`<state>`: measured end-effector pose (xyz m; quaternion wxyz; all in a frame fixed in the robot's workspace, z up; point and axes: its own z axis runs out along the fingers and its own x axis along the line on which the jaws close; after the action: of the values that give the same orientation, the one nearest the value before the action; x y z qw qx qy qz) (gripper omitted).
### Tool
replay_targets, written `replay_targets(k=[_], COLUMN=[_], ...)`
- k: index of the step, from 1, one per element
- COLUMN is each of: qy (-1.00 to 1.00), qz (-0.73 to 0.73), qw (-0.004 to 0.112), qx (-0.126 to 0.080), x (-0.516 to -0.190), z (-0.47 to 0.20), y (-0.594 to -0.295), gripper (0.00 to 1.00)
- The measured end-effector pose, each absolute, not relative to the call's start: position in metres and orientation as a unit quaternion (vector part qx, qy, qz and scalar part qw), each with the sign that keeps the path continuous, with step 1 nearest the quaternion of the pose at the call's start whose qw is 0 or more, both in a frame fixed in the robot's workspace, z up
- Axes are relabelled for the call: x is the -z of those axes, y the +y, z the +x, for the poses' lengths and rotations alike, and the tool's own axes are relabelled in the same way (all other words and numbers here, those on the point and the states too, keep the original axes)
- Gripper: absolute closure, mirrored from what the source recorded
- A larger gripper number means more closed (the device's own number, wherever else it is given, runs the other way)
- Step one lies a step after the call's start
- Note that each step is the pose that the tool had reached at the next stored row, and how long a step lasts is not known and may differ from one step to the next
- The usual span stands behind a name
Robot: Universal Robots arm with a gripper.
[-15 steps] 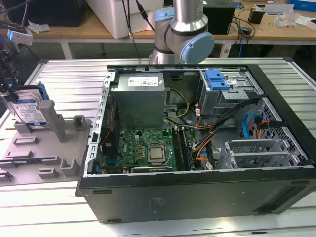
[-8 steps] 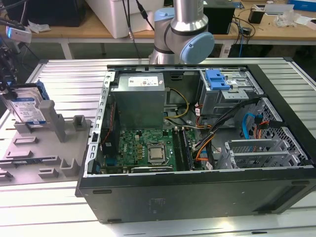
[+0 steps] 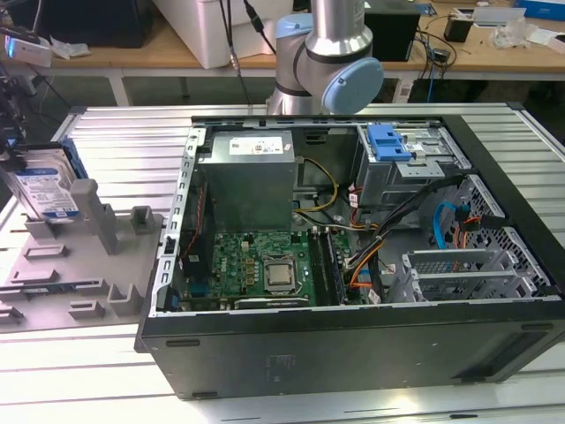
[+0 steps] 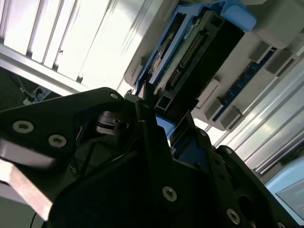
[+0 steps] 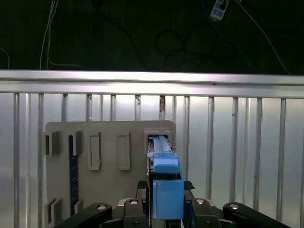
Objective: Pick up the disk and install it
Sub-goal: 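Pick up the disk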
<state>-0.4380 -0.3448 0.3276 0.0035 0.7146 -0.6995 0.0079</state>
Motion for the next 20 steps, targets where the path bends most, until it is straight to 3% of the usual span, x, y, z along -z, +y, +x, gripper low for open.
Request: replay_targets(k=[20], qy=[-0.699], qz=[0.715], qw=[0.004], qx=[-0.008], x=[-0.356], z=[-0.438], y=[-0.345], gripper=[0.64])
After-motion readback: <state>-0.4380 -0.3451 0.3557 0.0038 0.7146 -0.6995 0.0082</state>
